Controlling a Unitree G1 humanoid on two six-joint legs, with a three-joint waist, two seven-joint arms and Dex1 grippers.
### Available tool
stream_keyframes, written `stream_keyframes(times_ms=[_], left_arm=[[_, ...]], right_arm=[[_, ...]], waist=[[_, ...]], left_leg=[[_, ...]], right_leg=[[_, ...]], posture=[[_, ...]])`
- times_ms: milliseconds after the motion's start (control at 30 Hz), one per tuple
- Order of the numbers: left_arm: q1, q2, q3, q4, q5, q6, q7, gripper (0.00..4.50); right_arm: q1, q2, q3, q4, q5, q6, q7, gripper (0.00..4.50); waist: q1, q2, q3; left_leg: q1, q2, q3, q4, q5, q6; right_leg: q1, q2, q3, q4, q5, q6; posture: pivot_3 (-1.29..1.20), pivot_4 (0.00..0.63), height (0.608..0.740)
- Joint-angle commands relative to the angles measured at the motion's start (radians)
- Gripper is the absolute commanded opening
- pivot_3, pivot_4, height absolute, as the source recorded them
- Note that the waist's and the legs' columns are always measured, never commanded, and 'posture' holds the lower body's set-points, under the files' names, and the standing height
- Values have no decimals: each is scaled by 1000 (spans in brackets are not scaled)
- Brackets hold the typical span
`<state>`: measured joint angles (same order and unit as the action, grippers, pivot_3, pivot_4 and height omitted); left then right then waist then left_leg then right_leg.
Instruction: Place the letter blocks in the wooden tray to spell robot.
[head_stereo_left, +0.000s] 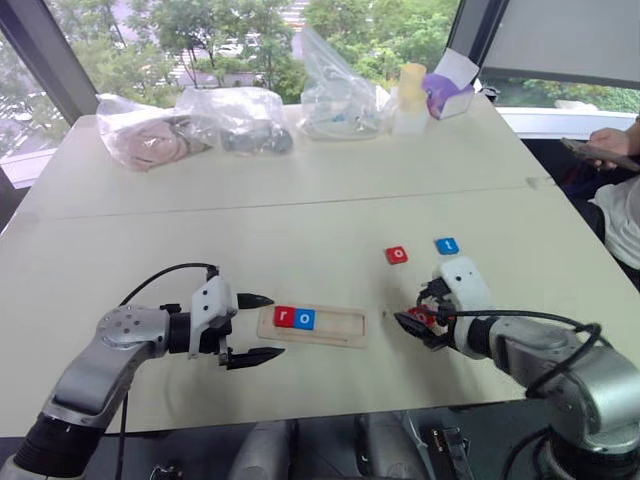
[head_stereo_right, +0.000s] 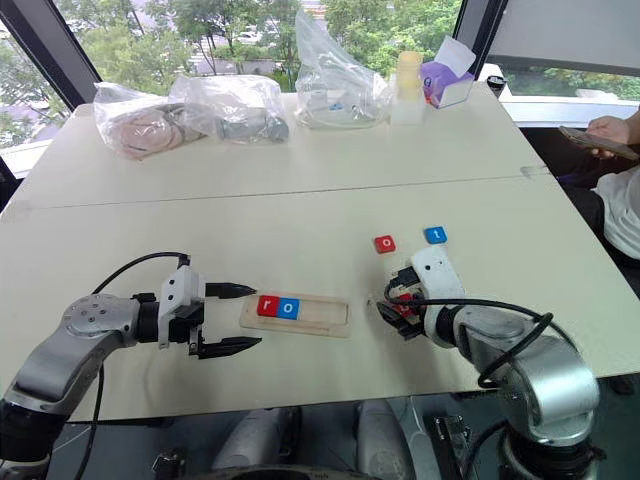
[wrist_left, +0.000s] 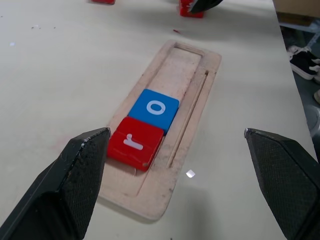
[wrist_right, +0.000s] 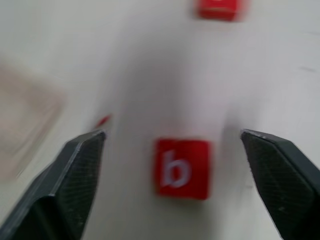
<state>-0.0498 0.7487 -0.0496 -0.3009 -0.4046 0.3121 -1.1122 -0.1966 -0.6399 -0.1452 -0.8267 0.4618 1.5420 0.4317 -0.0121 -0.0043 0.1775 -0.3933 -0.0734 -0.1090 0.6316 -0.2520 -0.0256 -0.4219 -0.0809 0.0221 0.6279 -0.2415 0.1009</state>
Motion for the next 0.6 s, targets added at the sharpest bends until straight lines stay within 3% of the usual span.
stream_keyframes(times_ms=[33, 133, 233, 400, 600], left_arm=[[9, 9, 19, -36, -8, -11, 3, 4500], [27, 17, 30, -55, -15, -3, 7, 4500], [43, 23, 40, -72, -20, 1, 11, 4500], [76, 26, 56, -110, -19, 7, 31, 4500], [97, 31, 70, -123, -20, 9, 40, 4500]], right_arm=[[48, -234, 13, 99, -1, -418, 336, 4468], [111, -388, 78, 285, -101, -836, 580, 4468], [74, -434, 150, 453, -161, -1037, 693, 4468], [-60, -393, 280, 738, -280, -1334, 815, 4468], [-160, -325, 345, 918, -336, -1450, 870, 4468]], waist=[[2, -1, 1], [-1, -2, 1], [-6, -2, 1], [-1, -3, 2], [3, -3, 3]], left_leg=[[0, 0, 0, 0, 0, 0], [2, 1, -1, -1, 0, 1], [3, 1, -1, -1, -1, 1], [3, 1, -1, 0, -1, 1], [3, 1, -2, 0, -1, 1]], right_leg=[[1, 0, -1, 0, 0, 1], [6, 2, -4, -5, -3, 6], [8, 1, -3, -8, 0, 3], [8, 0, -2, -8, 1, 1], [8, 0, -2, -8, 1, 0]], posture=[[0, 150, 740], [0, 150, 740], [0, 150, 740], [0, 150, 740], [0, 150, 740]])
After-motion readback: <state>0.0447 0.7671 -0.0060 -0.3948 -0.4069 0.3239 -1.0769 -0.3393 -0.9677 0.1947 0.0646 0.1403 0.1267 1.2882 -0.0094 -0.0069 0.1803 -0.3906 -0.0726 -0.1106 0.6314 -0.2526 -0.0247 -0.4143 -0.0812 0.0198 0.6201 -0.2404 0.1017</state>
